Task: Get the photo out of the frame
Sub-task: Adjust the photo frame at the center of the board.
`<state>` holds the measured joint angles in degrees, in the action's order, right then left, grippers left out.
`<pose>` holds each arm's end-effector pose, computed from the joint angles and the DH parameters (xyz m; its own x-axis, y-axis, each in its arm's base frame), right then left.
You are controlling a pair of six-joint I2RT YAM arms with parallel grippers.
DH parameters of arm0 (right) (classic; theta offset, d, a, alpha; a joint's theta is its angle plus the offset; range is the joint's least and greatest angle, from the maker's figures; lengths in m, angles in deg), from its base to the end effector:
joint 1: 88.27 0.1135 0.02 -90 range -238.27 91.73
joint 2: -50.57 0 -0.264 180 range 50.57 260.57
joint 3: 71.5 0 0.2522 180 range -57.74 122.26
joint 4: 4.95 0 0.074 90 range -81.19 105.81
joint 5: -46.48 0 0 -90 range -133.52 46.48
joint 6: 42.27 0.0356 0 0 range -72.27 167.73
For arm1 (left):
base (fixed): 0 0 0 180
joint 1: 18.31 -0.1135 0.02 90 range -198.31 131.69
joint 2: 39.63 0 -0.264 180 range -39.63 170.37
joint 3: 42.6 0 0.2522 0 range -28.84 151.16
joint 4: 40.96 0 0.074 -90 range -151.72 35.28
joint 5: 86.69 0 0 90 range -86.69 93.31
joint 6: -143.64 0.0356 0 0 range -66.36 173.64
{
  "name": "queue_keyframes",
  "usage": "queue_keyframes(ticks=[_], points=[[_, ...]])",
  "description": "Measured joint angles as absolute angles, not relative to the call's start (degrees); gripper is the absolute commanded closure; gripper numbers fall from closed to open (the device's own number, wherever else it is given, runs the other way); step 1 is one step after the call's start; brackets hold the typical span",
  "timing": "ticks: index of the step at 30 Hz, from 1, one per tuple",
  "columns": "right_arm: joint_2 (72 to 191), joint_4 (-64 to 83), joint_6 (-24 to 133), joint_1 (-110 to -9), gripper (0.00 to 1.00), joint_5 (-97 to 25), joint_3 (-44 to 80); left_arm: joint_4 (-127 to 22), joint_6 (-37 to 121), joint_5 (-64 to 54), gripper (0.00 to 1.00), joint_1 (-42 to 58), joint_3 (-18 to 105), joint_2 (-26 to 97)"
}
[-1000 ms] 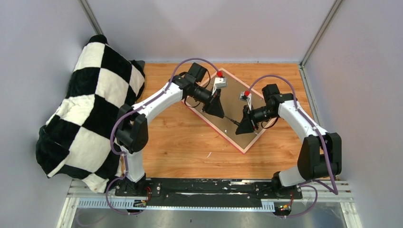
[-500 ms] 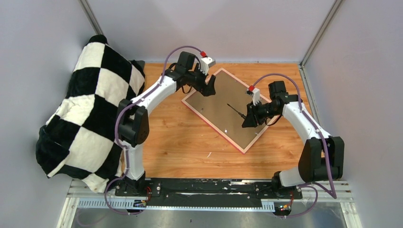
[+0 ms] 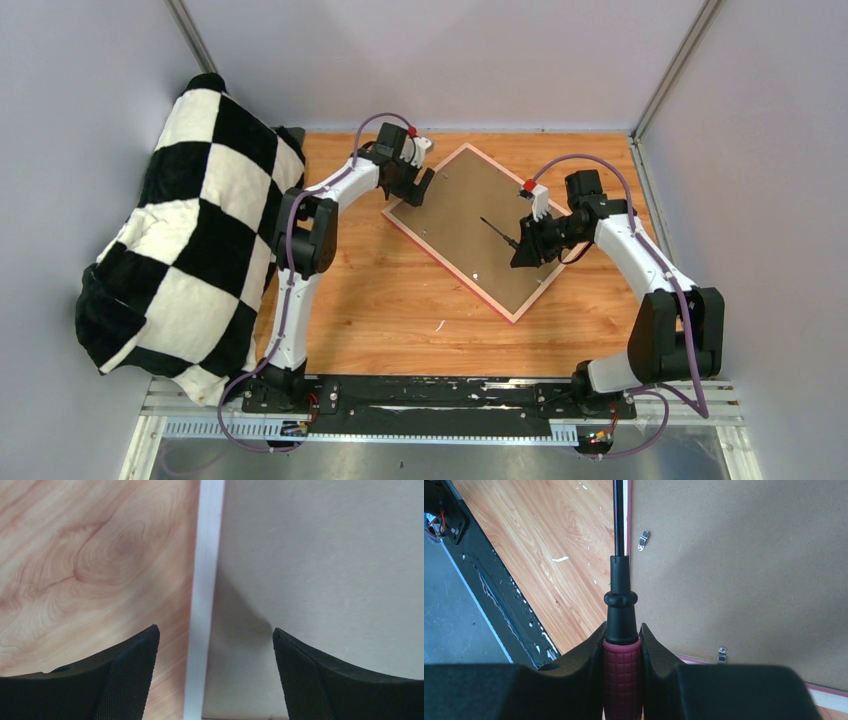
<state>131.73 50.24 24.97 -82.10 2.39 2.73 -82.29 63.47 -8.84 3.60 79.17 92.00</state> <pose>0.2716 0.0551 0.2566 -0.6523 -0.3413 -0.6768 -0.7169 0.5679 0.4045 0.4723 -0.1980 0.1829 -0.6292 0.4329 -0.6455 0.6034 0.7955 -0.0546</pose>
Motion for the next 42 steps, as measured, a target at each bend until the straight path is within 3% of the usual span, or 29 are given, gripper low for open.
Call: queue_keyframes(ticks=[4, 9, 15, 24, 33, 38, 42], points=[[131.7, 50.2, 25.1, -82.1, 1.0, 2.4, 2.7, -83.1, 63.5, -8.1, 0.25, 2.7, 79.3, 92.9], [131.7, 50.1, 25.2, -82.1, 1.0, 2.4, 2.7, -83.5, 63.4, -8.2, 0.49, 2.1, 80.2, 92.9], [131.7, 49.9, 25.3, -82.1, 1.0, 2.4, 2.7, -85.7, 62.6, -11.2, 0.7, 1.7, 80.9, 93.6], [131.7, 49.9, 25.3, -82.1, 1.0, 2.4, 2.7, -83.8, 59.8, -12.7, 0.81, 0.6, 70.9, 87.8], [131.7, 49.9, 25.5, -82.2, 1.0, 2.3, 2.7, -85.0, 58.4, -14.7, 0.75, 0.6, 56.0, 77.6], [131.7, 49.9, 25.5, -82.2, 1.0, 2.2, 2.7, -88.4, 58.4, -16.0, 0.53, 0.6, 49.4, 71.5], [131.7, 49.9, 25.5, -82.2, 1.0, 1.4, 2.7, -90.1, 58.1, -15.6, 0.41, 0.7, 50.0, 69.2]])
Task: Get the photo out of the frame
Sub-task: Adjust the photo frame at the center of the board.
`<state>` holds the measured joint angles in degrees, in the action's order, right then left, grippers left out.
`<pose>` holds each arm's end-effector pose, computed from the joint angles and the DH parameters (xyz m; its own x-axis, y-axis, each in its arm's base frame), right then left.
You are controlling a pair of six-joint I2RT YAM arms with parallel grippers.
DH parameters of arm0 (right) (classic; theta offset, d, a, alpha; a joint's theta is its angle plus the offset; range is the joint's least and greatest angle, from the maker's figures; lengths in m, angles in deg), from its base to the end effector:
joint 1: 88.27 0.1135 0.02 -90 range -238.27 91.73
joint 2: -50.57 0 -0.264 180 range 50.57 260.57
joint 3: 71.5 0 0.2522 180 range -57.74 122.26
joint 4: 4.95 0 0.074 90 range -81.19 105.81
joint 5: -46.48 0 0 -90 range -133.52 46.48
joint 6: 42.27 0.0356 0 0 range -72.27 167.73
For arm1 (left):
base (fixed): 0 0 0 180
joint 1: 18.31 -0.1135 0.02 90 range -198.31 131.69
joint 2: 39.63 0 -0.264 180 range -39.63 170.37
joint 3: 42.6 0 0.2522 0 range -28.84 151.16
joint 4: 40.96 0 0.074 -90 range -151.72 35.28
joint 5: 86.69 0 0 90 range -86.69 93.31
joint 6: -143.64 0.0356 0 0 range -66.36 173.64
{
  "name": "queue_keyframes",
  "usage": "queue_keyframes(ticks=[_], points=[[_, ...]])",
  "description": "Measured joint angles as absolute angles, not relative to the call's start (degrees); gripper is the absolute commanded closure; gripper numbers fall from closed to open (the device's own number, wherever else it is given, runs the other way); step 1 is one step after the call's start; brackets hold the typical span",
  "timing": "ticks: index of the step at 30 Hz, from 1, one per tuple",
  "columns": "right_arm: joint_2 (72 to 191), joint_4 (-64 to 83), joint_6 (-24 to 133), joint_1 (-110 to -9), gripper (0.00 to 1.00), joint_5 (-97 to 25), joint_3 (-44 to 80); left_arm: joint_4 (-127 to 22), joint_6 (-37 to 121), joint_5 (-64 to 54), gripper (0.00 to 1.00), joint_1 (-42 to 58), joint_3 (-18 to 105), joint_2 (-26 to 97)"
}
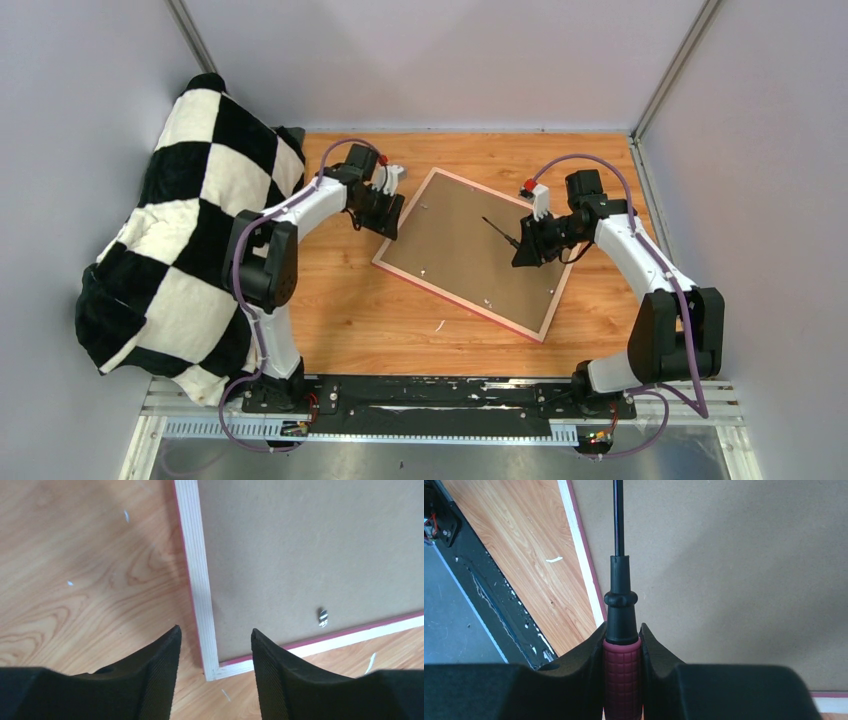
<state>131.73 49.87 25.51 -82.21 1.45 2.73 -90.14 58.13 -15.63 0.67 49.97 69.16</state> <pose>0.2725 0.0542 0.2566 -0.6569 -0.3388 -0.6736 -0.7083 0.5834 0.3973 0.3669 -0.1384 0.1951 -0.8231 0.3614 -0.4381 0.5014 0.8247 -0.2616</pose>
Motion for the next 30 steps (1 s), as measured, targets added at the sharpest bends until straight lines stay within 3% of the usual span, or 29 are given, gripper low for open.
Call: queue_keyframes(ticks=[8, 16, 22, 30], points=[[132.3, 50.4, 25.1, -82.2, 1.0, -6.2, 4.5, -90.5, 56.5, -16.3, 0.37, 0.7, 67.5, 73.4], [144.7, 54.5, 22.0, -82.2, 1.0, -20.3, 24.2, -87.8, 55.1, -19.6, 0.36, 0.7, 91.5, 92.0], [155.6, 57.2, 20.8, -82.2, 1.0, -27.0, 35.5, -85.4, 53.9, -20.0, 0.36, 0.7, 94.1, 99.3], [158.7, 59.1, 19.6, -81.9, 1.0, -28.7, 36.8, -81.4, 51.4, -20.0, 0.42, 0.7, 96.6, 102.7]])
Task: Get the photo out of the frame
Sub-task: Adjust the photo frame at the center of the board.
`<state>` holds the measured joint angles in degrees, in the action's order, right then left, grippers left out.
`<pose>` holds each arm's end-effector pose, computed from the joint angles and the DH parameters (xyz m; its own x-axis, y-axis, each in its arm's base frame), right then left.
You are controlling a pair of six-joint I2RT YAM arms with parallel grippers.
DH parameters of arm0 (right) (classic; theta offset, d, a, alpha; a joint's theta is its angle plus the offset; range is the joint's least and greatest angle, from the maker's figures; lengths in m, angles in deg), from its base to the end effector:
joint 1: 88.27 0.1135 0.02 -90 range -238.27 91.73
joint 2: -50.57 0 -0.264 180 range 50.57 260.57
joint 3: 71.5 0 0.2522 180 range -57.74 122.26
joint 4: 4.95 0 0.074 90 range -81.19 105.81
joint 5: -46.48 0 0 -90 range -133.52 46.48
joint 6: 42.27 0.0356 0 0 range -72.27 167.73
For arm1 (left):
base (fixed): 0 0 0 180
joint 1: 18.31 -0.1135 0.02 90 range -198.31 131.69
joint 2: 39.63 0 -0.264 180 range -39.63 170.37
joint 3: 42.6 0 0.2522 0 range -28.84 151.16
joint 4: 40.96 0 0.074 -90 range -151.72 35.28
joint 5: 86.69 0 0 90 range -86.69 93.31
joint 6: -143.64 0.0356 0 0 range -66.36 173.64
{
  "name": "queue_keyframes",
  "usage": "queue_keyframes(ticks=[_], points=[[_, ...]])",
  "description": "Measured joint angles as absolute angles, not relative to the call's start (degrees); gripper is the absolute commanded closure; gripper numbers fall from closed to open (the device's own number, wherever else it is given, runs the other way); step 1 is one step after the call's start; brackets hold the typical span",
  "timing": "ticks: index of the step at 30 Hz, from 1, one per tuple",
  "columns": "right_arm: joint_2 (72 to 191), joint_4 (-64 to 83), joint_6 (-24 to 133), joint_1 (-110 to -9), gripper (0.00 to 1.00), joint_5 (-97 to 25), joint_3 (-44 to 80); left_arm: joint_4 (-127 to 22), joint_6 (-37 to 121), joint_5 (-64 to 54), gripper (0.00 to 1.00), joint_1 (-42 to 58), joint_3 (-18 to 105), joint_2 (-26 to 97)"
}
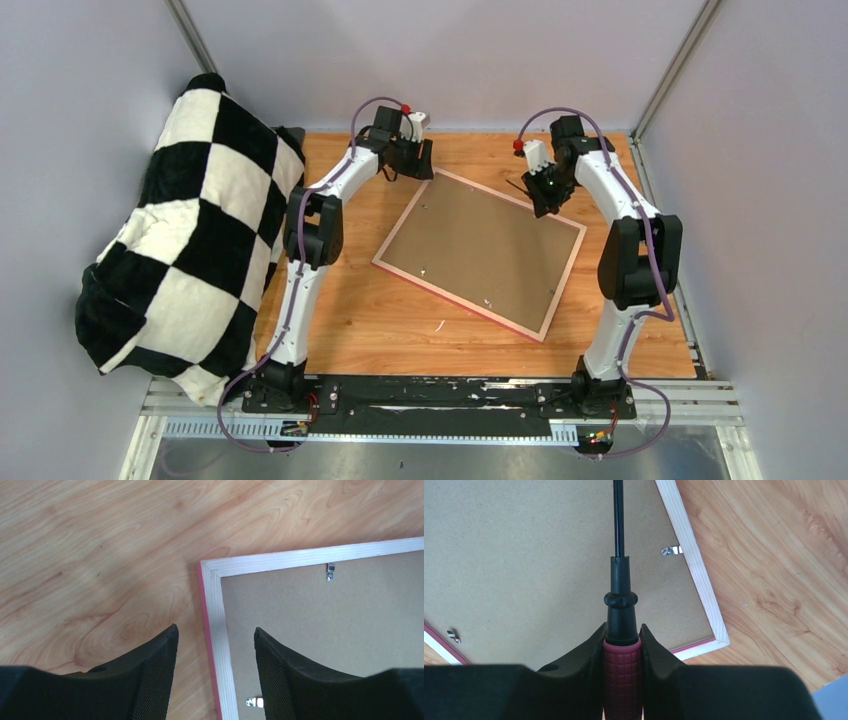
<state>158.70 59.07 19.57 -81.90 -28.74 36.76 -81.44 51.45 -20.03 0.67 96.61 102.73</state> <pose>0.3986 0.0536 0.2676 -0.6835 -0.5355 -0.4961 -0.6141 0.7892 -0.0057 0.5232 -0.1949 0.1873 -0.6738 0.1946 -0.7128 0.5444 0.7830 -0.3008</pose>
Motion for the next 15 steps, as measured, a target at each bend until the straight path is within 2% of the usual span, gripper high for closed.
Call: queue_keyframes(ticks=[8, 12, 15], points=[[162.5, 59.4, 19.2, -81.4, 1.0, -28.8, 42.9, -81.1, 48.8, -19.3, 0.48, 0.7, 99.1, 107.1], [163.6, 59.4, 19.3, -80.6, 1.0, -28.6, 43.0, -80.6, 48.5, -18.8, 0.55, 0.7, 99.2, 107.5], [163.7, 59.4, 19.3, -80.0, 1.0, -28.6, 42.9, -81.7, 48.3, -19.6, 0.64, 0.7, 102.1, 109.2]])
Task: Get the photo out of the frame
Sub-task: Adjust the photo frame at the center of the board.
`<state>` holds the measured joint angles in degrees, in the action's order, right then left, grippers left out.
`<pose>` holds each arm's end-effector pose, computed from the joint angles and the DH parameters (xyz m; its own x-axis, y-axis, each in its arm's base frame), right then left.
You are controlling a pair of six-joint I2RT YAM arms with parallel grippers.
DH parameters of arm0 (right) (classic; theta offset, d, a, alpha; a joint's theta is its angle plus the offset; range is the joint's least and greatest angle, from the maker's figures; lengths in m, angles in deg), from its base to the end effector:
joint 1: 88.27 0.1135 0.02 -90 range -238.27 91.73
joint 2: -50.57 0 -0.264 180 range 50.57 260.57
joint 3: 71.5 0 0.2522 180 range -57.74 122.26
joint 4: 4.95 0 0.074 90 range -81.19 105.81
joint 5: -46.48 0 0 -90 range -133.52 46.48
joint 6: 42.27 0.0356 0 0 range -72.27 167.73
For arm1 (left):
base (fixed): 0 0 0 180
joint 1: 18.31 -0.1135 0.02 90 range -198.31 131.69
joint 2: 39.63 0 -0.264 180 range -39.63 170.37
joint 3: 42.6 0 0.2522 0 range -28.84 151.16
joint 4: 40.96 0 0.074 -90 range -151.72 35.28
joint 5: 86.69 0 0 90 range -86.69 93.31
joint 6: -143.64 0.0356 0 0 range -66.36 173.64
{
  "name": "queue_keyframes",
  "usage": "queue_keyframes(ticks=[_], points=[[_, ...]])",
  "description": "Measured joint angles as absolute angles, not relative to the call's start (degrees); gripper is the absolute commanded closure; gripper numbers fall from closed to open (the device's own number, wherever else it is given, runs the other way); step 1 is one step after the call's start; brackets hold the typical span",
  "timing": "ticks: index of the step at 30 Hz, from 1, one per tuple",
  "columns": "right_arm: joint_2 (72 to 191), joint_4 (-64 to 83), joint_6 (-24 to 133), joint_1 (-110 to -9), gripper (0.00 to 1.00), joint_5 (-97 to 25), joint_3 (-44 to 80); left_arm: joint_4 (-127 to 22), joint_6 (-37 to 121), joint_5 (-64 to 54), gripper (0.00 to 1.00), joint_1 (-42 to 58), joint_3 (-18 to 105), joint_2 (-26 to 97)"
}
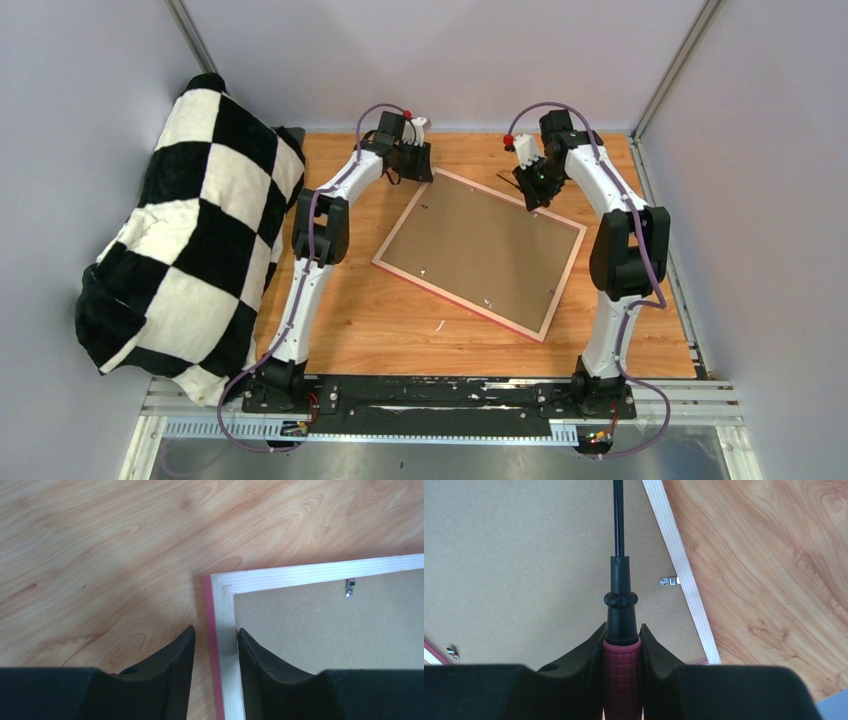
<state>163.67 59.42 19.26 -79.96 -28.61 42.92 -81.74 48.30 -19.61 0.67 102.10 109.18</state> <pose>0.4191 0.0705 0.2655 -0.6538 -0.5610 -0.5077 -0.6447 0.7643 -0.0144 0.5374 -0.1995 0.1568 -0.7166 0.1558 -0.6798 0.4959 0.7992 -0.3396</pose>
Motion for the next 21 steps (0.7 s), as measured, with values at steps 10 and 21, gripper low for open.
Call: queue_keyframes(ticks=[10, 21], points=[[169.1, 61.8, 17.2, -79.5, 1.0, -30.7, 50.1, -83.2, 47.2, -23.5, 0.78, 0.6, 105.8, 111.4], [175.1, 63.4, 16.8, -76.4, 1.0, -32.9, 53.5, -80.8, 45.5, -25.9, 0.78, 0.1, 103.8, 111.3]])
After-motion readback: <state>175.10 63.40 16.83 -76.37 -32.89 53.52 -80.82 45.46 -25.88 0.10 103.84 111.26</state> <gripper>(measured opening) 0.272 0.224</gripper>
